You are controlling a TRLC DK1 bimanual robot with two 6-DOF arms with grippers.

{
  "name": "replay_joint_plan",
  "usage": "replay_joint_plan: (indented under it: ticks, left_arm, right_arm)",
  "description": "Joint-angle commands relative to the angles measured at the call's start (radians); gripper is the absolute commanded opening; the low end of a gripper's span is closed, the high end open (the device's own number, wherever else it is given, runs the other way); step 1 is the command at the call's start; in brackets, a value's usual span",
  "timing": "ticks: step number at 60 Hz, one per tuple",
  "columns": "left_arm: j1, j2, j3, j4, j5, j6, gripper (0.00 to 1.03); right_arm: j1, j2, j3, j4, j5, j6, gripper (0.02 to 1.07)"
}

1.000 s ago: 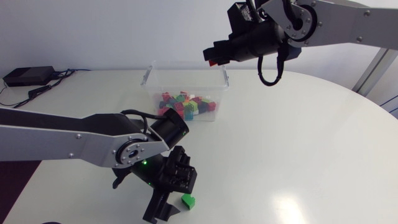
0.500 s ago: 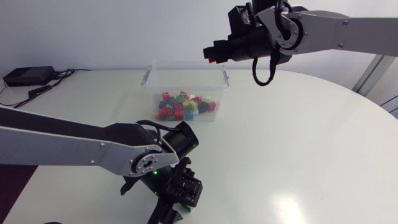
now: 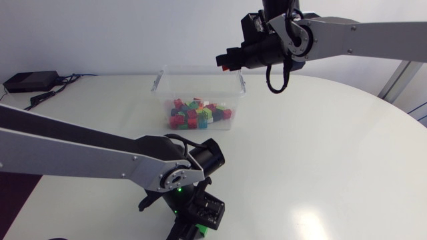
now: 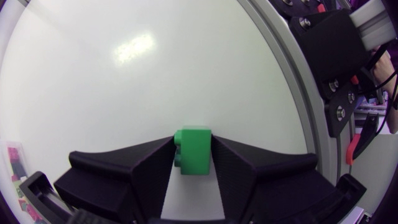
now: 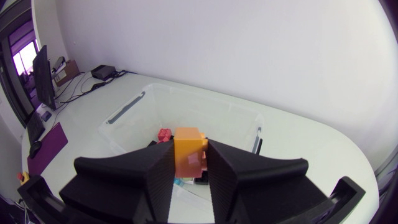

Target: Place the duplo bricks in the container

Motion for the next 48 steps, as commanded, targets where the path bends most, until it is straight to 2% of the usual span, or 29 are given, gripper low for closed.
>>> replay_joint_plan:
  ticks: [1, 5, 7, 10, 11, 12, 13, 28, 40, 48]
  left_arm:
    - [-0.006, 0.023, 0.014, -0.021, 0.004, -0.01, 0.37]
    - [-0.006, 0.02, 0.0, -0.02, 0.005, -0.016, 0.35]
    - [-0.005, 0.015, -0.011, -0.02, 0.005, -0.021, 0.35]
    - [0.001, 0.007, -0.023, -0.018, 0.005, -0.025, 0.34]
    - [0.001, 0.006, -0.025, -0.02, 0.005, -0.025, 0.34]
    - [0.006, -0.005, -0.034, -0.02, 0.005, -0.03, 0.34]
    - [0.006, -0.006, -0.035, -0.02, 0.005, -0.03, 0.34]
    - [0.046, -0.088, -0.081, -0.024, 0.022, -0.075, 0.3]
    - [0.058, -0.138, -0.111, -0.026, 0.028, -0.091, 0.29]
    - [0.087, -0.214, -0.109, -0.066, 0.028, -0.091, 0.28]
  right_arm:
    - [-0.007, 0.045, 0.045, 0.009, -0.002, 0.021, 0.29]
    - [-0.007, 0.062, 0.054, 0.012, 0.002, 0.024, 0.3]
    - [-0.007, 0.071, 0.06, 0.012, 0.01, 0.028, 0.41]
    - [-0.007, 0.094, 0.088, -0.02, 0.011, 0.03, 0.75]
    - [-0.007, 0.096, 0.09, -0.023, 0.01, 0.03, 0.77]
    - [-0.005, 0.105, 0.099, -0.037, 0.01, 0.03, 1.01]
    - [-0.005, 0.105, 0.099, -0.037, 0.011, 0.031, 1.03]
    - [-0.011, 0.036, 0.07, -0.06, 0.011, 0.03, 1.03]
    - [-0.037, -0.089, -0.049, -0.072, 0.008, 0.012, 1.03]
    - [-0.073, -0.176, -0.124, -0.109, -0.001, -0.002, 1.03]
